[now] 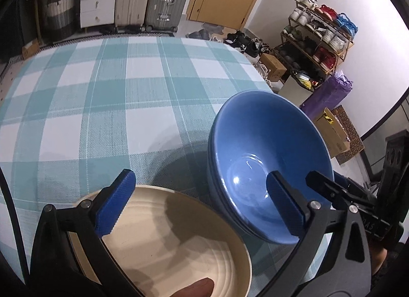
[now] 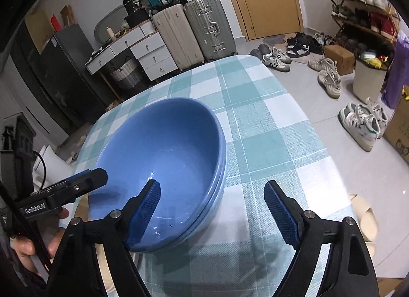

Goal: Organize plates and bowls
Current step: 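Close both tools on the rim of the stacked blue bowls, then carry the stacked blue bowls with both tools over the cream plate stack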

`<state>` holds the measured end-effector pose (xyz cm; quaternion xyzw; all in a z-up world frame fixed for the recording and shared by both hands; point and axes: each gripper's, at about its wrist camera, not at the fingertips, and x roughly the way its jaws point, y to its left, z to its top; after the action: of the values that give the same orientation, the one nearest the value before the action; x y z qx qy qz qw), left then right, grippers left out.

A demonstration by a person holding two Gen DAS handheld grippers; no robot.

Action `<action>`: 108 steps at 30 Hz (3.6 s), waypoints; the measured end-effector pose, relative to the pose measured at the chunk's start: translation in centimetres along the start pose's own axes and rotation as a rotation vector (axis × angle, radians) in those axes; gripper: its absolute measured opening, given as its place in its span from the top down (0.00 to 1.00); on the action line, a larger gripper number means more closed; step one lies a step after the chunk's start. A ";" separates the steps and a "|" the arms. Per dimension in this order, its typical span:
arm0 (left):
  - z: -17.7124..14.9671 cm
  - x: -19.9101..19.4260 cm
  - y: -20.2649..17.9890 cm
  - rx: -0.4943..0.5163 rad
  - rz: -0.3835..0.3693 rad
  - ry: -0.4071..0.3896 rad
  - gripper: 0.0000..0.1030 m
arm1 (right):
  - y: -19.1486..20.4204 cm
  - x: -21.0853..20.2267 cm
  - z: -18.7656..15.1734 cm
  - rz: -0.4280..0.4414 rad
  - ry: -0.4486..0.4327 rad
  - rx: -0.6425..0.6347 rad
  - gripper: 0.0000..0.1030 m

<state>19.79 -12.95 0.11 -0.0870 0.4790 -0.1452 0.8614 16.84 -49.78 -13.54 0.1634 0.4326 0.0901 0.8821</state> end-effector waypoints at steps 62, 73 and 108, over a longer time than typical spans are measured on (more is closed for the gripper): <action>-5.5 -16.6 -1.0 0.092 0.029 -0.188 0.75 | 10.3 -9.7 -3.0 0.050 -0.139 -0.172 0.67; -7.5 -19.3 3.0 0.043 0.087 -0.207 0.75 | 14.1 -7.9 -4.0 0.095 -0.114 -0.230 0.67; -8.5 -12.6 9.4 -0.008 0.192 -0.130 0.75 | 16.9 -1.0 -5.5 0.083 -0.032 -0.319 0.67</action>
<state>7.83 0.03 2.97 -0.0533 0.4290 -0.0540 0.9001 11.64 -33.24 -9.79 0.0403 0.3916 0.1913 0.8991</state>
